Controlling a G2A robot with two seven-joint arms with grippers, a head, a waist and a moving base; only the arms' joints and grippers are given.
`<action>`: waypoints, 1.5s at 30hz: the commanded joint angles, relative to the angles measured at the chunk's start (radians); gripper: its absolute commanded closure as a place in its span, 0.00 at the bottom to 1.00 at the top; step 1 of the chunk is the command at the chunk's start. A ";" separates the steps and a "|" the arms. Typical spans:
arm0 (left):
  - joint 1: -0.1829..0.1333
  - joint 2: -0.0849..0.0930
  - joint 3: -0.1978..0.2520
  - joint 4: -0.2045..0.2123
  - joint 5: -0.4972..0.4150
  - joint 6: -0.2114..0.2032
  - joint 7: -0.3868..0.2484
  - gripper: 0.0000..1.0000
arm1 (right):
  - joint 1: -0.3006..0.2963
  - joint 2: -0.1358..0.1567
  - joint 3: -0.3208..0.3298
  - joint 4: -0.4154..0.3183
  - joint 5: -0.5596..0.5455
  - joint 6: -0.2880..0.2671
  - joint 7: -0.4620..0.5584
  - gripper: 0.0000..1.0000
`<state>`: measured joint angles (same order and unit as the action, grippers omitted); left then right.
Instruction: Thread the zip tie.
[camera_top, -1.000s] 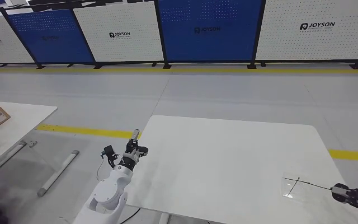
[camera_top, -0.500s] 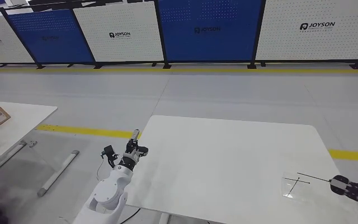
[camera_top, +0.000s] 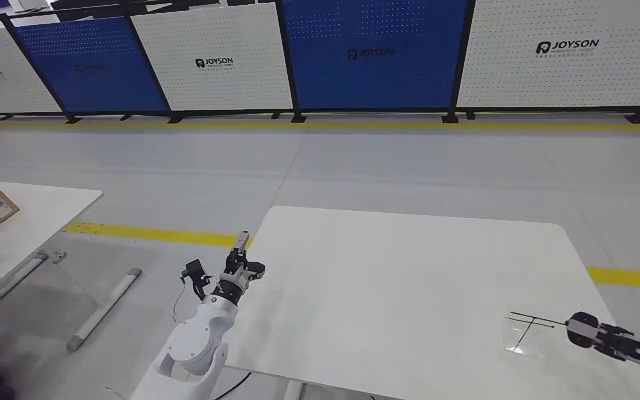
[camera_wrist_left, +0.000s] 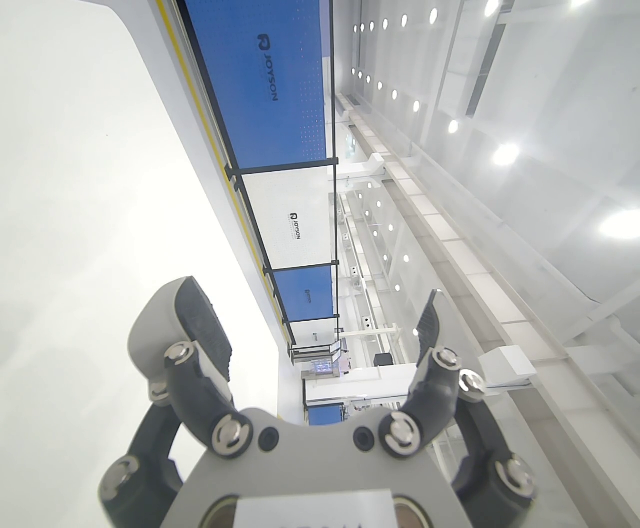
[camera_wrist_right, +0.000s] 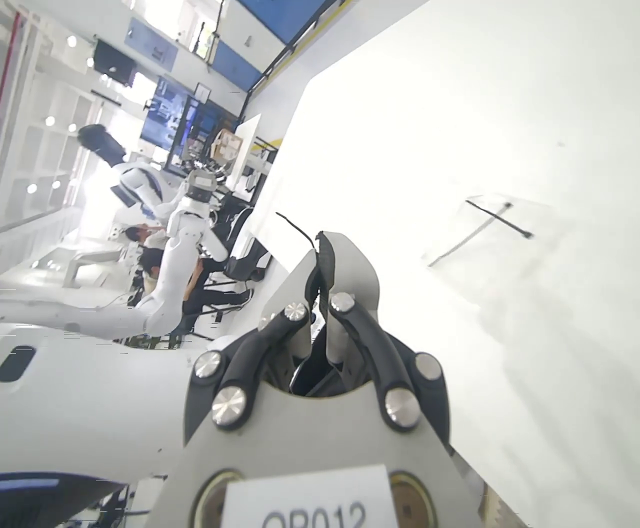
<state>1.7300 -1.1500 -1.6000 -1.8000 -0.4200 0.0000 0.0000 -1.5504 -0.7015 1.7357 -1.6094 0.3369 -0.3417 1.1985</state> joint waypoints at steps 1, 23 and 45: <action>0.000 0.000 0.000 0.000 0.000 0.000 0.000 0.00 | 0.047 -0.008 -0.042 -0.018 0.027 0.002 0.024 1.00; -0.026 -0.003 0.035 -0.061 0.049 0.019 -0.022 0.00 | 0.148 -0.041 -0.191 -0.151 -0.183 0.002 -0.117 1.00; -0.073 -0.001 0.125 -0.113 0.069 0.198 -0.195 0.00 | 0.240 -0.064 -0.356 -0.191 -0.440 0.005 -0.245 1.00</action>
<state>1.6568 -1.1511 -1.4752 -1.9134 -0.3505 0.1979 -0.1949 -1.3101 -0.7652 1.3800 -1.8000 -0.1027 -0.3368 0.9537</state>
